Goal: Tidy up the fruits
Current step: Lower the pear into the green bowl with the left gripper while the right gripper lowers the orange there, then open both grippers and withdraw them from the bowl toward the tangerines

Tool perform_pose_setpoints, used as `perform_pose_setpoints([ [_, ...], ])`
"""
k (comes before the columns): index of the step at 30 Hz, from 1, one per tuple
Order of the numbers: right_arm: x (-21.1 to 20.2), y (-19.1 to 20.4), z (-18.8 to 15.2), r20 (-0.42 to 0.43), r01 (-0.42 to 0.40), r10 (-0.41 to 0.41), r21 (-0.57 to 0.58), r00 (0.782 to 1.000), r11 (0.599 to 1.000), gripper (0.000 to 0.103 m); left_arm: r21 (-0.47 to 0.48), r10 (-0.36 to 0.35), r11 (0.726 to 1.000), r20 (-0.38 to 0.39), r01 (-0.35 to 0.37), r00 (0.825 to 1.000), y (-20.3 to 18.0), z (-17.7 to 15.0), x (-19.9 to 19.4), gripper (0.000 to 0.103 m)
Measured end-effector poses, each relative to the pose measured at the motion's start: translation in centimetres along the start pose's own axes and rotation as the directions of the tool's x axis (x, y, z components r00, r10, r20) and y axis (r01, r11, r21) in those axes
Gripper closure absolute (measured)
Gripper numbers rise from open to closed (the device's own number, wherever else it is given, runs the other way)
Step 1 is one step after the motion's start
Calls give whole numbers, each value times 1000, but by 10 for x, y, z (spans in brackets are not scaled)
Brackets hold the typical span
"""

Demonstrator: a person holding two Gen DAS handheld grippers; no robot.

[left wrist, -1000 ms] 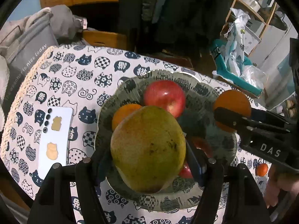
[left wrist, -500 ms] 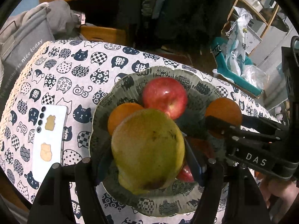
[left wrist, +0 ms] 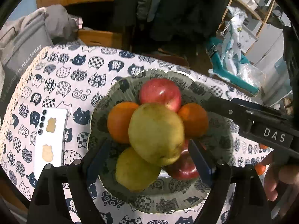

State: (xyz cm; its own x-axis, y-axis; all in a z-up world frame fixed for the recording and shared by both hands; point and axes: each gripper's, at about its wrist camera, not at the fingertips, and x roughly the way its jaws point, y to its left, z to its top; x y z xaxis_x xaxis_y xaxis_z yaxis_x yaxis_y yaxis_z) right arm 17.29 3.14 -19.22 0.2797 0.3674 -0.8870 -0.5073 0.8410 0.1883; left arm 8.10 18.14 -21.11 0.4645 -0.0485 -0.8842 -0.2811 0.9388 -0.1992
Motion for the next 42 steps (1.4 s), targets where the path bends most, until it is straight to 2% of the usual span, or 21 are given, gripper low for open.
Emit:
perform_pose_setpoints([
  [8,-34,0,2,74,59,-57,-28,996,998,29,6,-22,1000,55,22,998,-10,4,-28,17],
  [17,-76,-10,-5,152,152,-144,-45,978,987,29,34,-34,999,121,30,992,-28,4,-61,17],
  [32,-149,-52,-38,245,211,-207,12,947,977,29,92,-43,995,189,26,981,-68,-3,-98,17],
  [42,-195,-89,-66,269,247,-258,75,928,966,29,140,-45,990,200,17,979,-98,-8,-112,17],
])
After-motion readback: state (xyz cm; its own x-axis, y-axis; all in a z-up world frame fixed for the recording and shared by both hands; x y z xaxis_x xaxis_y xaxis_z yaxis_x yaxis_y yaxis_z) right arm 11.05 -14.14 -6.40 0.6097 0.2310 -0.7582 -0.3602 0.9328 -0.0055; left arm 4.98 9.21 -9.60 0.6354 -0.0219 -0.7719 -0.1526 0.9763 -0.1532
